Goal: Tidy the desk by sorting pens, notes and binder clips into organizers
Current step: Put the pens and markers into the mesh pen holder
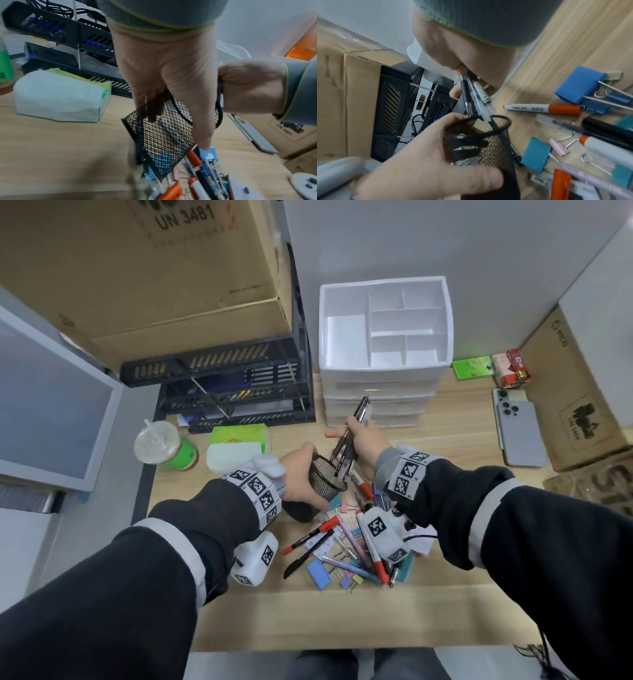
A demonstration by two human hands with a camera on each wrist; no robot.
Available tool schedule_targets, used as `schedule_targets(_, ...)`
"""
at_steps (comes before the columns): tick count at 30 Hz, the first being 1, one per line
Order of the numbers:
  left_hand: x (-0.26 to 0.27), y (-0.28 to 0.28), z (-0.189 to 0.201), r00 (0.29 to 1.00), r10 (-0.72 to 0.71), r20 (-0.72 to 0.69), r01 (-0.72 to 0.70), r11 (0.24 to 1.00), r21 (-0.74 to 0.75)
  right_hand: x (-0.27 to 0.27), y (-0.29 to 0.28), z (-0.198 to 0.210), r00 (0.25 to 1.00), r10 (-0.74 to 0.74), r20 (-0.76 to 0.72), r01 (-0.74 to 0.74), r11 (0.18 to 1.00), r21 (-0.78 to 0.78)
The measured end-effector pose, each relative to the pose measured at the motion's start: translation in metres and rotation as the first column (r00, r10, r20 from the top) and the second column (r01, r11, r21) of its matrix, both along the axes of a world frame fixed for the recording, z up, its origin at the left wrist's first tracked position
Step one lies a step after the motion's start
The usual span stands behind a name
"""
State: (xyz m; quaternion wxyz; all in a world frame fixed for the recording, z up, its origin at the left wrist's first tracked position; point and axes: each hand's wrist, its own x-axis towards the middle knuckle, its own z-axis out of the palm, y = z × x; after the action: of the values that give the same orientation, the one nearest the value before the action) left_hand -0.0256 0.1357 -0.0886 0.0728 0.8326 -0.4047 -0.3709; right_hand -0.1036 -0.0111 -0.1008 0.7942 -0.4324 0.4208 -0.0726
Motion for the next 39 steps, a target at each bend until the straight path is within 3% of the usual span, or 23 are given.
schedule_targets(4, -0.008, -0.006, 0.005, 0.996, 0.085, -0.036, -0.088, 0.989, -0.115, -0.008, 0.011, 0.004, 0.999, -0.032, 0.004, 0.032, 0.999, -0.018)
schedule_targets(10, -0.012, -0.001, 0.002, 0.980, 0.195, -0.047, -0.201, 0.953, -0.226, -0.027, 0.021, -0.009, 0.983, 0.116, -0.145, -0.141, 0.974, -0.176)
schedule_targets(14, -0.010, 0.008, 0.001, 0.979, 0.200, -0.030, -0.200, 0.938, -0.285, -0.037, 0.029, -0.018, 0.974, 0.213, -0.081, -0.222, 0.964, -0.145)
schedule_targets(20, -0.002, 0.019, -0.002, 0.978, 0.208, -0.014, -0.200, 0.922, -0.331, -0.038, 0.023, -0.002, 0.985, 0.166, 0.040, -0.167, 0.986, 0.015)
schedule_targets(23, 0.002, 0.026, -0.003, 0.978, 0.210, 0.004, -0.198, 0.925, -0.324, -0.035, 0.009, -0.010, 0.979, 0.165, -0.121, -0.177, 0.980, -0.095)
schedule_targets(24, 0.003, 0.028, -0.004, 0.977, 0.211, 0.009, -0.197, 0.927, -0.318, -0.038, 0.002, -0.014, 0.955, 0.182, -0.232, -0.234, 0.946, -0.222)
schedule_targets(26, 0.003, 0.036, -0.006, 0.977, 0.210, 0.027, -0.192, 0.935, -0.298, -0.046, -0.009, -0.030, 0.812, 0.273, -0.516, -0.524, 0.730, -0.438)
schedule_targets(28, 0.003, 0.042, -0.008, 0.977, 0.206, 0.049, -0.183, 0.940, -0.289, -0.058, -0.014, -0.036, 0.529, 0.343, -0.777, -0.821, 0.438, -0.365)
schedule_targets(29, 0.003, 0.045, -0.009, 0.977, 0.208, 0.054, -0.184, 0.941, -0.284, -0.064, -0.012, -0.038, 0.386, 0.366, -0.847, -0.905, 0.327, -0.271)
schedule_targets(30, 0.003, 0.049, -0.011, 0.976, 0.211, 0.057, -0.187, 0.941, -0.280, -0.070, -0.009, -0.040, 0.282, 0.381, -0.881, -0.944, 0.274, -0.184)
schedule_targets(32, 0.003, 0.055, -0.016, 0.976, 0.212, 0.056, -0.190, 0.944, -0.268, -0.079, -0.002, -0.050, 0.198, 0.408, -0.891, -0.960, 0.263, -0.093)
schedule_targets(35, 0.001, 0.063, -0.021, 0.974, 0.218, 0.062, -0.197, 0.949, -0.247, -0.086, 0.009, -0.068, 0.159, 0.394, -0.905, -0.964, 0.259, -0.057)
schedule_targets(39, -0.001, 0.070, -0.027, 0.975, 0.216, 0.050, -0.200, 0.954, -0.225, -0.087, 0.019, -0.089, 0.179, 0.374, -0.910, -0.951, 0.304, -0.062)
